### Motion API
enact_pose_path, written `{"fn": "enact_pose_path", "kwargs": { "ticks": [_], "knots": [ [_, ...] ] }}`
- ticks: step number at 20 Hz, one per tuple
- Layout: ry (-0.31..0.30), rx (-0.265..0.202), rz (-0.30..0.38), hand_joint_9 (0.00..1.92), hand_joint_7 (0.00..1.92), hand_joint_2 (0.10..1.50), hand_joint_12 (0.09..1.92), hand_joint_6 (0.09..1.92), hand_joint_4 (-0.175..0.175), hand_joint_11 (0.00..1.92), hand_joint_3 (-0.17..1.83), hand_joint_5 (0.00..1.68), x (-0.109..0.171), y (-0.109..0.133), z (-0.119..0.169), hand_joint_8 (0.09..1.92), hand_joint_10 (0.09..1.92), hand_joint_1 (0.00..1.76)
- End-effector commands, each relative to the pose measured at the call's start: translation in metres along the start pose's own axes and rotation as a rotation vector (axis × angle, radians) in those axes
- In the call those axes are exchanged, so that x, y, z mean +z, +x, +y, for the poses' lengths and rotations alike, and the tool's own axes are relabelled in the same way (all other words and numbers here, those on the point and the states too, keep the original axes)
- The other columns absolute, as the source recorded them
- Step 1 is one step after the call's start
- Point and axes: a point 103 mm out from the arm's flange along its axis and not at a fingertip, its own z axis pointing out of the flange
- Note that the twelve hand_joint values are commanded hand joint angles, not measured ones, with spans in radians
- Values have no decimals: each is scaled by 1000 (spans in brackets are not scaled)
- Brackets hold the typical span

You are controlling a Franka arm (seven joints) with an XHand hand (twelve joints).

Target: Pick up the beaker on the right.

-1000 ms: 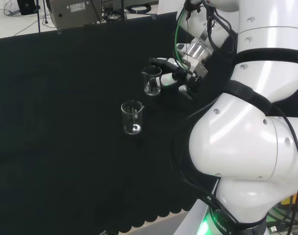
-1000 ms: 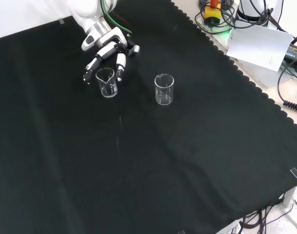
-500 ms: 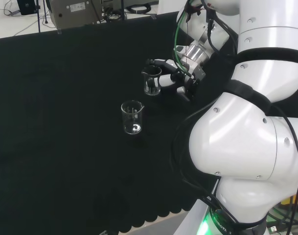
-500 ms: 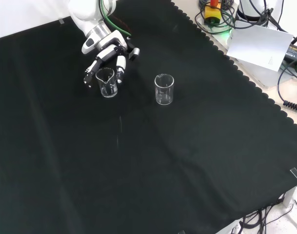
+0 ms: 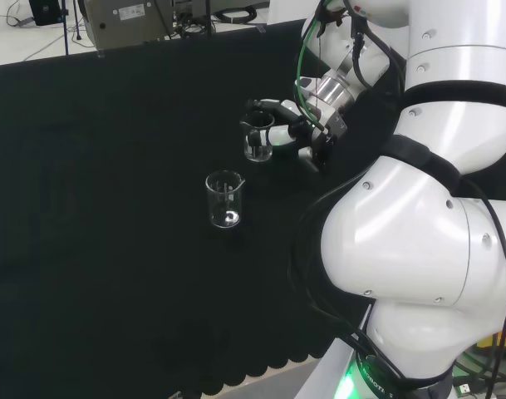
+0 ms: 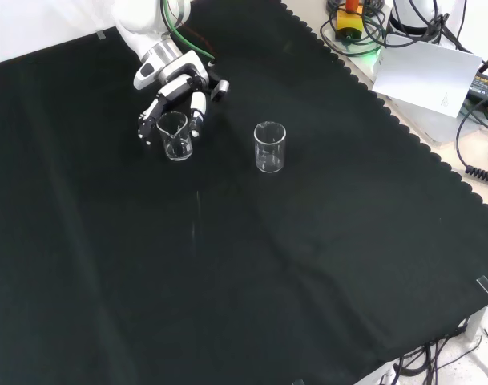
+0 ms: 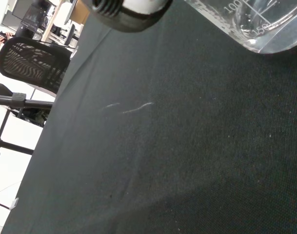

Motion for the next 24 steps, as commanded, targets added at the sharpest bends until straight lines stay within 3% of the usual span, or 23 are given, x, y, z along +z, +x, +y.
{"fn": "enact_pose_path", "kwargs": {
  "ticks": [1,4,6,20,23,24],
  "knots": [
    [-4,2,4,438,309,905,1358,694,-4,6,-175,373,4,-1,1,718,552,1001],
    [-7,4,9,471,332,912,1357,962,-7,30,-175,346,5,-2,1,742,564,1018],
    [-12,5,12,484,343,916,1356,1031,-8,43,-175,342,5,-2,3,753,570,1031],
    [-40,14,67,471,330,933,1350,1021,-9,92,-175,305,15,-1,7,760,574,1075],
    [-79,30,45,563,411,977,1308,1071,-14,239,-175,392,14,2,8,766,585,1160],
    [-98,38,24,665,499,1018,1222,1110,-44,459,-175,484,13,3,8,798,584,1220]
  ]
}}
